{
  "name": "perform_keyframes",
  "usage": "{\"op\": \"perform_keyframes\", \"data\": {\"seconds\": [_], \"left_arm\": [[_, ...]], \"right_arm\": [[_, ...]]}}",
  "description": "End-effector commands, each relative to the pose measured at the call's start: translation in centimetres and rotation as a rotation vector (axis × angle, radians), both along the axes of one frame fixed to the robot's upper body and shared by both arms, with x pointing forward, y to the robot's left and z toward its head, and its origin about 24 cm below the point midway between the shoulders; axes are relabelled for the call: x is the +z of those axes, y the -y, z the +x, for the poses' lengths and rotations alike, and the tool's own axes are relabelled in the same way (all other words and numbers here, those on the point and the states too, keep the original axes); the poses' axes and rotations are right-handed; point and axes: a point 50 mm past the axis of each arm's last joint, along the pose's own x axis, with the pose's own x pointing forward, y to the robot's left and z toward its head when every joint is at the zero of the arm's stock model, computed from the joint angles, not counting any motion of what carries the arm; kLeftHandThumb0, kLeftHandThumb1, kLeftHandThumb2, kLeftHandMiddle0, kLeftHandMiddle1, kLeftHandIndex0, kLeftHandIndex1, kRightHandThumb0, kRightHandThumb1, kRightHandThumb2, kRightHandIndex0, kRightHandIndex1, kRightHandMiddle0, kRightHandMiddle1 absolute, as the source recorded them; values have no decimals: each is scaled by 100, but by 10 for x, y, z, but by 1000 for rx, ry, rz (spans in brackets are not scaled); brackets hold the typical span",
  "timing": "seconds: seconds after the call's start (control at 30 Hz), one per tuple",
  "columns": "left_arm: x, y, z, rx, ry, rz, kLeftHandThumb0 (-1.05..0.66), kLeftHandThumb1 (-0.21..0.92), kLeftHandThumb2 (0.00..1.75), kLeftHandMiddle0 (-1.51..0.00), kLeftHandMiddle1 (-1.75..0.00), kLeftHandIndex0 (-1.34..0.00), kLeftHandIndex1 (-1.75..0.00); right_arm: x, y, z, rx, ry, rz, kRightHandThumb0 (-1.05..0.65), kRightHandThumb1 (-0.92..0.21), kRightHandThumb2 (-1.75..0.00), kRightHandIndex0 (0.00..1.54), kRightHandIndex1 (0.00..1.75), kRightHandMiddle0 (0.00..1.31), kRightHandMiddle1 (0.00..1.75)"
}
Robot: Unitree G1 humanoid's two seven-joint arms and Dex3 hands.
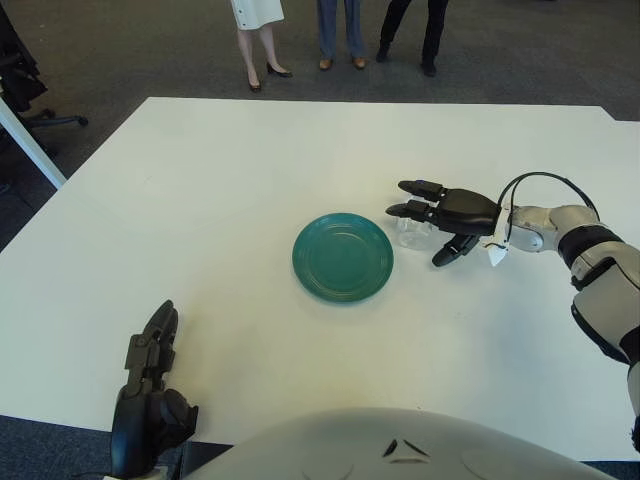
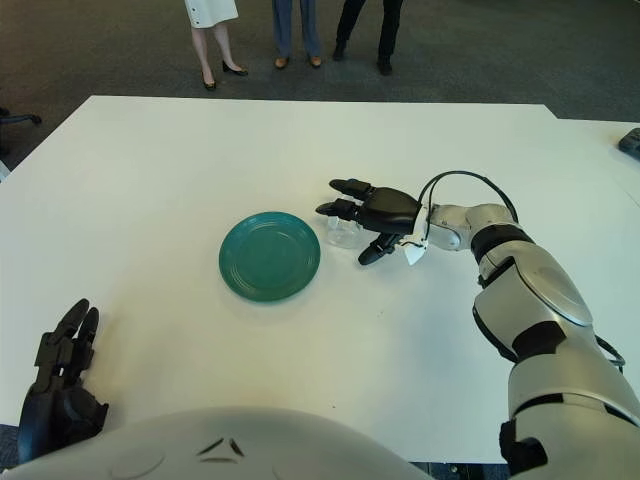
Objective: Put the bottle into the plate.
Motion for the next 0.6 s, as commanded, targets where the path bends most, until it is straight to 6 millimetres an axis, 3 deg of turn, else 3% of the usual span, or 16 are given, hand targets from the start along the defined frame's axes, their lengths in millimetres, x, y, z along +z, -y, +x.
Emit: {"op": "perform_keyframes", "data": {"seconds": [0.0, 0.57], "left_arm": [[-9, 1, -59, 55, -258, -20, -101, 92, 95, -24, -1, 0, -59], [-5, -2, -61, 33, -224, 0, -102, 92, 93, -24, 0, 0, -59]], "right_arm": [[-25, 1, -17, 14, -135, -66, -105, -92, -58, 17, 0, 0, 37], [-27, -6, -15, -6, -169, -54, -105, -92, -54, 15, 0, 0, 38]]}}
